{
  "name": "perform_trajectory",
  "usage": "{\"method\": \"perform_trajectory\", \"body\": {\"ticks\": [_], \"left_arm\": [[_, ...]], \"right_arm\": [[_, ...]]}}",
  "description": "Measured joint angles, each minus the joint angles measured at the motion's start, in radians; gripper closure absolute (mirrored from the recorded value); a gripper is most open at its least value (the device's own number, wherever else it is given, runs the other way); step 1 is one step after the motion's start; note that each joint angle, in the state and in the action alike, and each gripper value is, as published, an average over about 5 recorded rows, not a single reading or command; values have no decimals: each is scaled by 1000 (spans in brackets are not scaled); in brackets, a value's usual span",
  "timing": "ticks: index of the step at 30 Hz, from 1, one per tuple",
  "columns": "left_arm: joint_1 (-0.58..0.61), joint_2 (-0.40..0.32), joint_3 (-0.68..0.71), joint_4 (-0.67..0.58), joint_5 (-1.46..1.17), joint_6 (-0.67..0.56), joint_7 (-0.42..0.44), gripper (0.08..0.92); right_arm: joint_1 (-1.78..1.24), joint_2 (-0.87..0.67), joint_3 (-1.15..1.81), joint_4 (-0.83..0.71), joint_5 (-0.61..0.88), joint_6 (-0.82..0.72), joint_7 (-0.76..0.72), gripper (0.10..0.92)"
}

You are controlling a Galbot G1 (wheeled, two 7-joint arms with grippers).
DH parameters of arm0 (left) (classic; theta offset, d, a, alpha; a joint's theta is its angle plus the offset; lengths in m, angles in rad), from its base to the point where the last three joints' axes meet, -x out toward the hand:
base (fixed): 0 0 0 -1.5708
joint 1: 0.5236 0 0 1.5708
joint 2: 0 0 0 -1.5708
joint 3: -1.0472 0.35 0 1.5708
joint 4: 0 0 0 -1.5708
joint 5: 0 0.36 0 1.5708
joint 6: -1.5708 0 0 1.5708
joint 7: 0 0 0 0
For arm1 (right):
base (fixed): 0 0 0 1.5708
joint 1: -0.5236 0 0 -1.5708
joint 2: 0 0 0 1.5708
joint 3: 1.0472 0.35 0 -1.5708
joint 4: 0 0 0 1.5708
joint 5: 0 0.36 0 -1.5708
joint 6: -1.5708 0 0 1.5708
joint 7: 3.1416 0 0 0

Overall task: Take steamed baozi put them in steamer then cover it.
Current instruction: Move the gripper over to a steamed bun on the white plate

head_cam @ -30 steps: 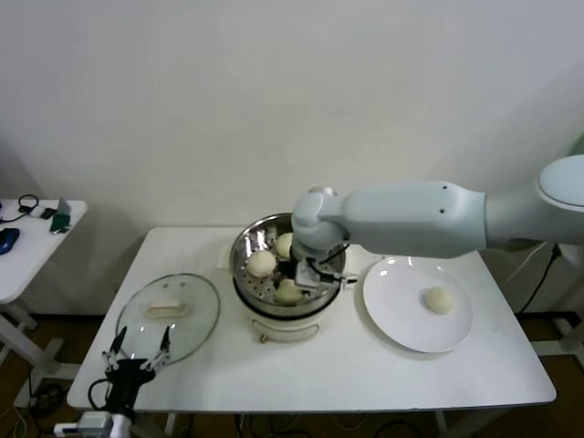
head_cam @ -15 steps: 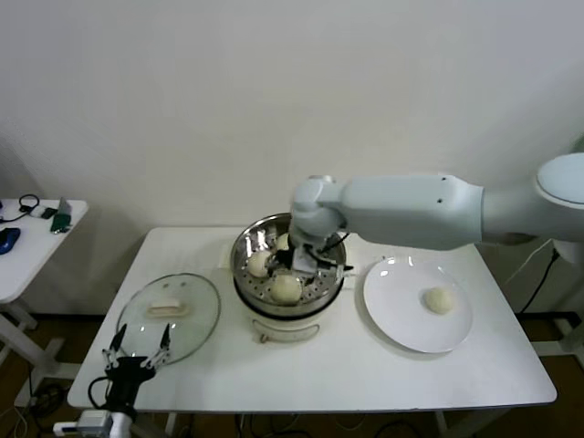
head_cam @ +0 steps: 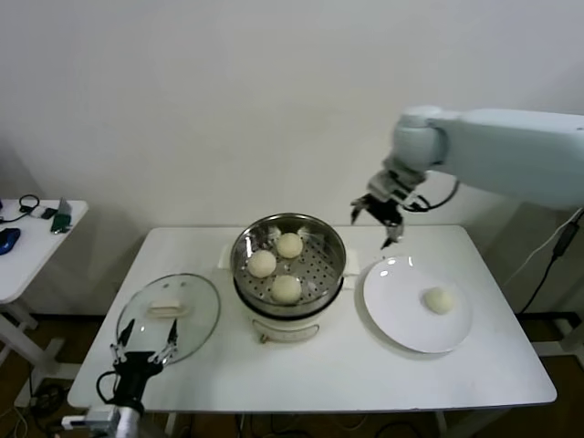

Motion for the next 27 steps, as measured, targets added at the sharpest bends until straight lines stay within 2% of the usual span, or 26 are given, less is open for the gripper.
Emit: {"method": "perform_trajectory", "body": {"ticks": [7,13,27], "left_arm": [[-8,0,6,5,4,1,1,177],[-11,-9,8,11,16,2,2,177],[-6,-20,-7,34,32,1,2,177]], "right_arm": [[-77,-179,-7,-37,-39,-69,12,203],[-243,-258,102,-92,-121,-108,40,203],[-614,-211,391,-318,-269,-124,81,203]]}}
